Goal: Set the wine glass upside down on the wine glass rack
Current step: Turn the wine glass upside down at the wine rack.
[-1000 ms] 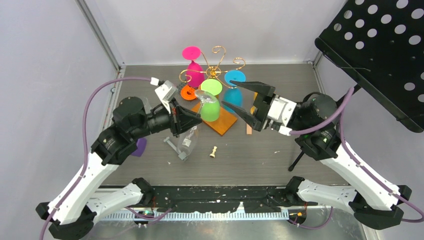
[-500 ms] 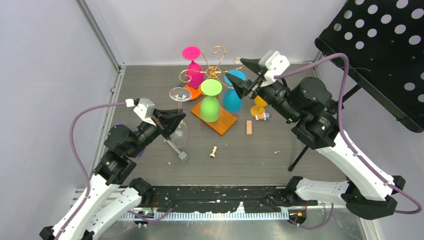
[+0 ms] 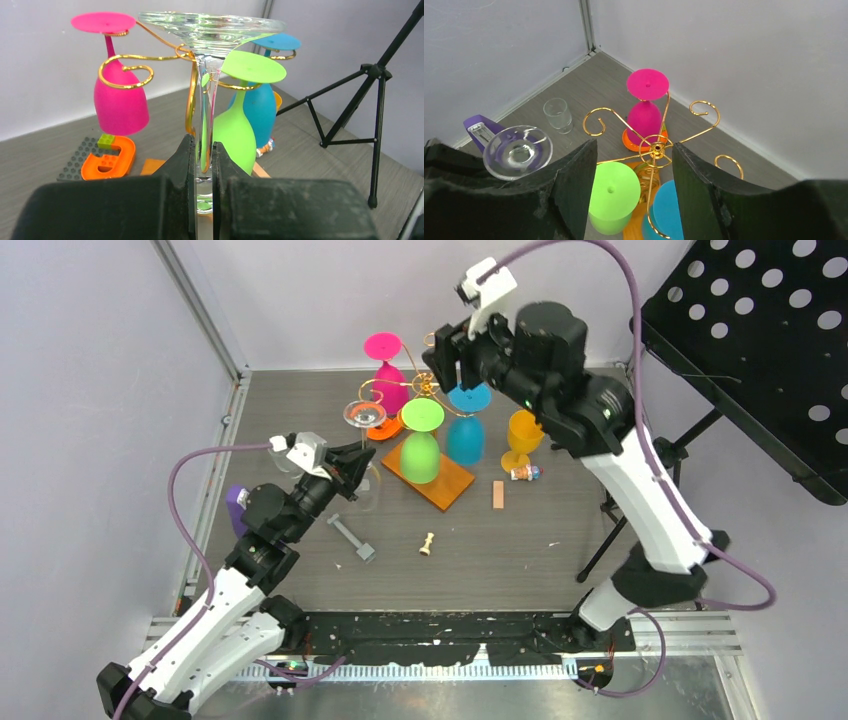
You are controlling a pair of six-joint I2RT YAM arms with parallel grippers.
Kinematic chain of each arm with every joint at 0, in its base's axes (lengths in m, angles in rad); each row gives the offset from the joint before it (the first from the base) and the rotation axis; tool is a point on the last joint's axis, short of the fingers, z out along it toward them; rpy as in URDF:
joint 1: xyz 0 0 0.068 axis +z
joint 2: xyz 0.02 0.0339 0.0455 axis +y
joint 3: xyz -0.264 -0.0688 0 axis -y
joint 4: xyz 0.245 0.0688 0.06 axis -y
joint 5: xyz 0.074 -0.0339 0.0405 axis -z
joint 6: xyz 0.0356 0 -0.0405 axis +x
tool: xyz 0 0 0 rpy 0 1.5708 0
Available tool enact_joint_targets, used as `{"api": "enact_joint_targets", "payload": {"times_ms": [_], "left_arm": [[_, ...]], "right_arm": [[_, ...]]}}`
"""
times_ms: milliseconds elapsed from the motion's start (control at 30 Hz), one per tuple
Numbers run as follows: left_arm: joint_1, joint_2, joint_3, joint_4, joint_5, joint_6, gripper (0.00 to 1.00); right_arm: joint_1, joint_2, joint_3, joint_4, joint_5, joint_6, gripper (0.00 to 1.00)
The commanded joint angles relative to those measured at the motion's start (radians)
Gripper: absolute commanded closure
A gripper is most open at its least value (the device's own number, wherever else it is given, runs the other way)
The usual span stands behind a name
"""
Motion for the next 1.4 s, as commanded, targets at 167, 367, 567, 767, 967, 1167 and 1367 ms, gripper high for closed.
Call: {"api": "enact_joint_targets", "payload": {"times_ms": [167,367,567,767,967,1167,1367], "left_arm": [[0.004,-0.024,0.006,0.185,-0.023,0.024,1.00],[0.005,-0.042,-0.020,0.193,-0.037,0.022,1.00],[0.004,-0.047,-0.036,0.200,-0.034,0.031,1.00],[0.005,-0.051,-0.047,0.210,-0.029,0.027,1.00],[0.005,-0.059,-0.055,0.211,-0.033,0.027,1.00],[0.005,-0.066,-0.062,0.208,-0.038,0.030,1.00],[0.005,-0.064,-0.062,0.212,-0.041,0.033,1.00]], "right_arm": [[-0.152,0.235,0.234,-0.188,-0.229,0.282,0.44],[-0.155,0.272,0.215,-0.156,-0.235,0.282,0.44],[-0.155,0.301,0.174,-0.168,-0.203,0.279,0.45],[-0.155,0.324,0.151,-0.153,-0.126,0.263,0.44],[-0.155,0.365,0.164,-0.134,-0.089,0.261,0.44],[-0.155,0.387,0.164,-0.126,-0.065,0.258,0.46],[-0.155,0.399,0.164,-0.122,-0.064,0.255,0.54]]}}
